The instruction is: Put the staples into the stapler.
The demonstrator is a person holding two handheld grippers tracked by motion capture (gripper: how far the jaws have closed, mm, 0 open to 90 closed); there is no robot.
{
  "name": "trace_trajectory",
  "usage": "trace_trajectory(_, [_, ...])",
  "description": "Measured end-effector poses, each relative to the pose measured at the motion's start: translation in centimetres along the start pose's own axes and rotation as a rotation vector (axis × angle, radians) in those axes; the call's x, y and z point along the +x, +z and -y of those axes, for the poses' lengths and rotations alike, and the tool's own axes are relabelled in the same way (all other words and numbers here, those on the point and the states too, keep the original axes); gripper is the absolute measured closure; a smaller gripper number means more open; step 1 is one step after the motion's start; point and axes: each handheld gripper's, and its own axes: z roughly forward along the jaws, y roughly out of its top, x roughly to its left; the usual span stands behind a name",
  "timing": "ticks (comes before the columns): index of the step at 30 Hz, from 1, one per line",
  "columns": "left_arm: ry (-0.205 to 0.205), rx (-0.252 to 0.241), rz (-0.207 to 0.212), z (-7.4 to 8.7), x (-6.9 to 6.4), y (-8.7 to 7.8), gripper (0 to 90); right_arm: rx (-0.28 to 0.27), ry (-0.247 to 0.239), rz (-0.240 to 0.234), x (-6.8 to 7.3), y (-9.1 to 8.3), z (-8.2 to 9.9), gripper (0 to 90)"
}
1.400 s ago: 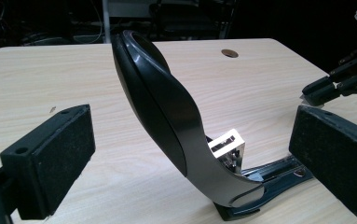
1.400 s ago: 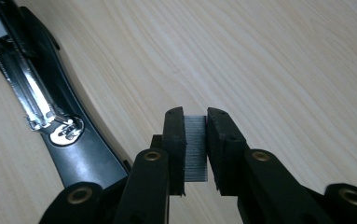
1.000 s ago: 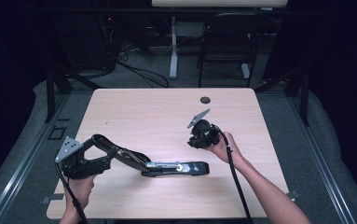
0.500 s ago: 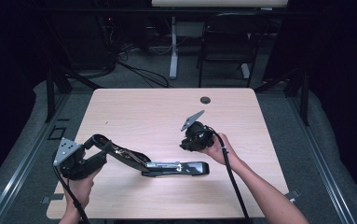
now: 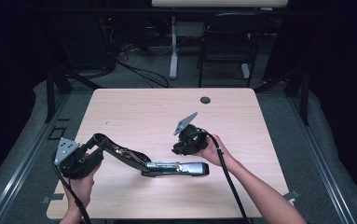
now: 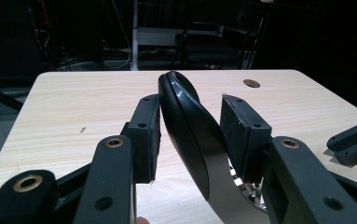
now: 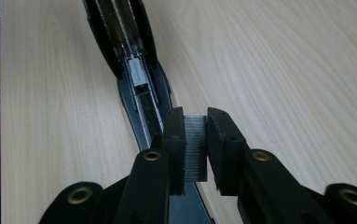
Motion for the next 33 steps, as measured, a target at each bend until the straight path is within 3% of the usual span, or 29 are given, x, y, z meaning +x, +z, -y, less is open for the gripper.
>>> trace_trajectory(7, [0.007,-0.001,0.002,-0.1,0.0,0.2,59.9,-0.008,-0.034,-0.059,0.4,0.9,-0.3,78.2])
trace_trajectory(21, [0.013,0.001,-0.009,-0.1,0.0,0.3,59.9,0.023,-0.095,-0.131,0.7,2.7,-0.1,78.1])
trace_trajectory(33, [0.017,-0.004,-0.013,0.0,-0.1,0.3,59.9,0.051,-0.131,-0.139,0.9,3.7,0.1,78.2])
